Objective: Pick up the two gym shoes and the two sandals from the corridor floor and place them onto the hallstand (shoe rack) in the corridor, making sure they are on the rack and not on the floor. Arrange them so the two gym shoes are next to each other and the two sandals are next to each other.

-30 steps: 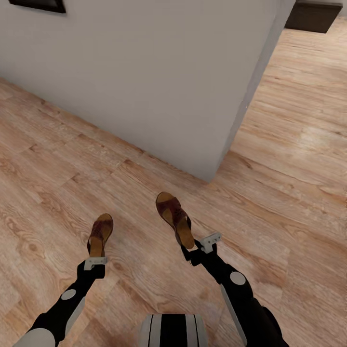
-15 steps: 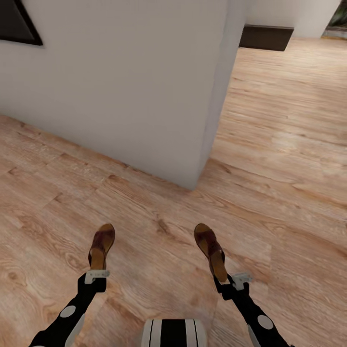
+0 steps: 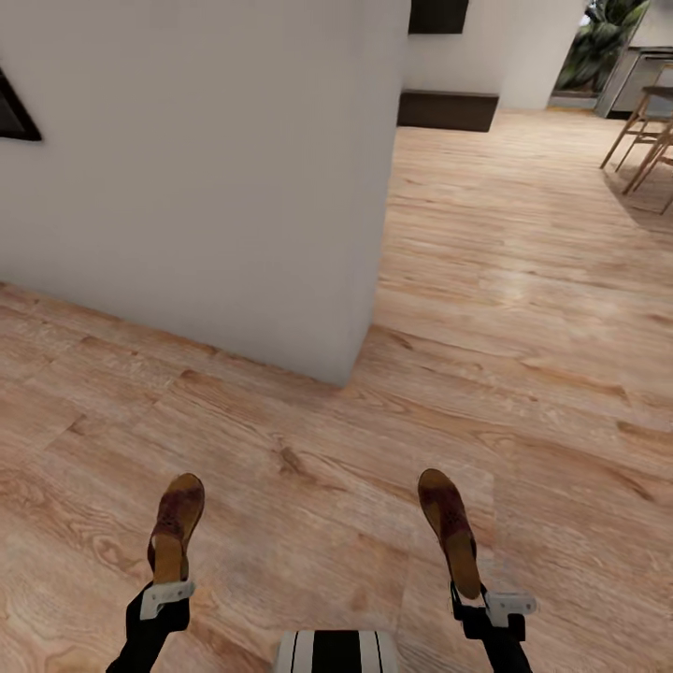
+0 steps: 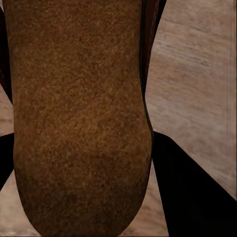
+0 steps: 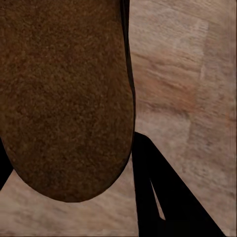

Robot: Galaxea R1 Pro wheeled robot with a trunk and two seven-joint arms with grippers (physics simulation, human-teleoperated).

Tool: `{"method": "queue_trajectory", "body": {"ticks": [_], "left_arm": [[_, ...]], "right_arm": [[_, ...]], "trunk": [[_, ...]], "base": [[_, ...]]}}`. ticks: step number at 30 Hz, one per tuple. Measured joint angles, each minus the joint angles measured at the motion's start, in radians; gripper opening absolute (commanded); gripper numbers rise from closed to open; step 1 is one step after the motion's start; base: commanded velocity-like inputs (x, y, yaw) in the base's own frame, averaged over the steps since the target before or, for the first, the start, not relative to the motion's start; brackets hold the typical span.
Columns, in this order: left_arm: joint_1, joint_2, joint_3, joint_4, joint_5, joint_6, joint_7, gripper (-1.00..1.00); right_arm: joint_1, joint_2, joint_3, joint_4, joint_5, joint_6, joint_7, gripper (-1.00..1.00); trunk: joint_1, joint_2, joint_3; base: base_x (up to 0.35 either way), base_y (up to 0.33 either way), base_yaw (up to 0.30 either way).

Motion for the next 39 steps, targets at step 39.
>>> {"method": "queue_trajectory", "body": {"ticks": [39], "left_arm": [[0.034,0.002,0.0,0.039,0.03,-0.031,0.0,-1.0]], "right_arm": [[0.0,-0.013,0.001,0.067,-0.002,-0.02,-0.003,-1.0]], "trunk": [[-0.048,0.07,0.164]], "base": [[0.0,0.0,-0.126]]}}
